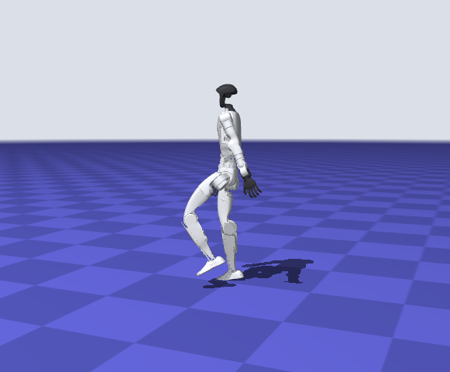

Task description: In place motions

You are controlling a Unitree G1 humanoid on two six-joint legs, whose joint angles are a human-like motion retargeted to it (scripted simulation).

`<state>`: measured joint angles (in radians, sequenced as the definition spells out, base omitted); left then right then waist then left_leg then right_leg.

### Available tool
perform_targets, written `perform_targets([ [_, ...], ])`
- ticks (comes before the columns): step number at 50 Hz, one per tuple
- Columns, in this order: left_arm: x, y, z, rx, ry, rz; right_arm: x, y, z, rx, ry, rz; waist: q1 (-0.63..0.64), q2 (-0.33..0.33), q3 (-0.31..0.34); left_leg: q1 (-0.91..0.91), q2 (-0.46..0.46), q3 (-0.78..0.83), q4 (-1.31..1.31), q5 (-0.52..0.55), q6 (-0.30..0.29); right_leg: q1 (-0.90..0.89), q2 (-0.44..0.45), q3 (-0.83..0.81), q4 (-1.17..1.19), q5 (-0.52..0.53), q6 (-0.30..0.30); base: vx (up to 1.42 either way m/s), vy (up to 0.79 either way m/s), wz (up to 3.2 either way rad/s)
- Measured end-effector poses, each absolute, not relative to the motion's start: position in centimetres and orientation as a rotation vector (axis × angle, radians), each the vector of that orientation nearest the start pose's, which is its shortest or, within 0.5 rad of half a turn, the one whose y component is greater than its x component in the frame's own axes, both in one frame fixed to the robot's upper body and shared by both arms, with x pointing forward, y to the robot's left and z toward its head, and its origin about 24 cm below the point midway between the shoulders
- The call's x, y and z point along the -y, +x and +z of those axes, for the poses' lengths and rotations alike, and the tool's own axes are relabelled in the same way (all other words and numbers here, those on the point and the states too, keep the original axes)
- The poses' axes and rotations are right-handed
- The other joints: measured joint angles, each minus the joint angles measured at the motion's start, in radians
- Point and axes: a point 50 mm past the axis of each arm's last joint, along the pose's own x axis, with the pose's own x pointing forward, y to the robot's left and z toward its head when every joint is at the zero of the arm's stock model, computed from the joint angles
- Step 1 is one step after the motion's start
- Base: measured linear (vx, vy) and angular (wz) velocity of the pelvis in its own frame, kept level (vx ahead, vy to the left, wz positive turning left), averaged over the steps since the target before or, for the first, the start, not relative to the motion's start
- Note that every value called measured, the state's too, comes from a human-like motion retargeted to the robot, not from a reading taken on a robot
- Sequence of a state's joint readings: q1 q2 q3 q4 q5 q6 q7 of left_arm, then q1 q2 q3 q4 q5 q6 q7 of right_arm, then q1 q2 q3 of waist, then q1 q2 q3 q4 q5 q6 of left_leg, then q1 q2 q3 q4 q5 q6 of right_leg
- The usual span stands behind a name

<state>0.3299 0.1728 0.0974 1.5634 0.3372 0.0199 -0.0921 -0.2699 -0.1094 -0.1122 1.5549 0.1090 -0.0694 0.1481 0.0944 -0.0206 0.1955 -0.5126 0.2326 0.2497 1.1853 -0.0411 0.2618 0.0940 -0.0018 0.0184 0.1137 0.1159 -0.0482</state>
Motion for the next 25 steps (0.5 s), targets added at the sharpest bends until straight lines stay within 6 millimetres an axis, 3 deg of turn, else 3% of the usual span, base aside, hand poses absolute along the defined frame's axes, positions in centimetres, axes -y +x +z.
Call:
perform_targets([
  [3, -20.1, -15.1, -14.8, -1.997, 0.162, -0.120, 17.6, 19.1, -13.9, -1.008, 0.141, -0.069, 0.086, 0.014, 0.044, -0.157, 0.060, 0.013, 0.224, -0.041, 0.000, 0.010, 0.016, 0.013, 0.013, 0.010, -0.033, -0.12, -0.12, -0.53],
  [6, -19.4, -16.8, -14.2, -2.047, 0.177, -0.184, 17.1, 23.7, -11.3, -0.839, 0.123, -0.059, 0.149, -0.002, 0.064, -0.291, 0.055, 0.056, 0.350, -0.049, 0.000, 0.016, -0.011, 0.033, 0.011, 0.022, -0.046, -0.02, -0.01, -0.27],
  [9, -19.1, -17.6, -13.8, -2.079, 0.198, -0.246, 17.0, 27.0, -8.8, -0.709, 0.093, -0.052, 0.199, -0.015, 0.070, -0.392, 0.033, 0.100, 0.389, -0.046, -0.001, 0.011, -0.044, 0.044, 0.013, 0.026, -0.042, -0.01, 0.04, -0.01],
  [12, -19.1, -17.1, -14.0, -2.083, 0.197, -0.279, 17.4, 28.7, -7.3, -0.653, 0.038, -0.078, 0.232, -0.025, 0.075, -0.430, 0.035, 0.124, 0.393, -0.064, -0.002, 0.009, -0.062, 0.042, 0.022, 0.022, -0.043, 0.00, -0.02, 0.07],
  [15, -19.2, -15.8, -14.6, -2.038, 0.172, -0.303, 17.9, 28.8, -7.3, -0.667, 0.009, -0.120, 0.237, -0.035, 0.057, -0.432, 0.025, 0.114, 0.371, -0.072, -0.003, 0.004, -0.072, 0.029, 0.023, 0.016, -0.044, 0.04, -0.02, 0.41],
  [18, -19.6, -13.9, -15.3, -1.964, 0.176, -0.318, 18.1, 27.2, -8.7, -0.741, 0.040, -0.131, 0.221, -0.046, 0.018, -0.393, 0.005, 0.085, 0.328, -0.081, -0.002, -0.003, -0.078, 0.006, 0.009, 0.014, -0.041, 0.09, -0.01, 0.58],
  [21, -20.5, -11.9, -15.9, -1.893, 0.220, -0.269, 18.2, 24.3, -10.9, -0.867, 0.073, -0.127, 0.196, -0.059, -0.031, -0.312, -0.026, 0.065, 0.242, -0.079, -0.002, -0.013, -0.088, -0.018, -0.011, 0.012, -0.032, 0.10, 0.00, 0.60],
  [25, -21.4, -9.5, -16.5, -1.799, 0.241, -0.166, 18.9, 18.9, -13.8, -1.081, 0.062, -0.162, 0.140, -0.070, -0.094, -0.156, -0.112, 0.032, 0.038, -0.047, -0.020, -0.019, -0.101, -0.056, -0.037, 0.006, -0.017, 0.10, 0.05, 0.67],
])
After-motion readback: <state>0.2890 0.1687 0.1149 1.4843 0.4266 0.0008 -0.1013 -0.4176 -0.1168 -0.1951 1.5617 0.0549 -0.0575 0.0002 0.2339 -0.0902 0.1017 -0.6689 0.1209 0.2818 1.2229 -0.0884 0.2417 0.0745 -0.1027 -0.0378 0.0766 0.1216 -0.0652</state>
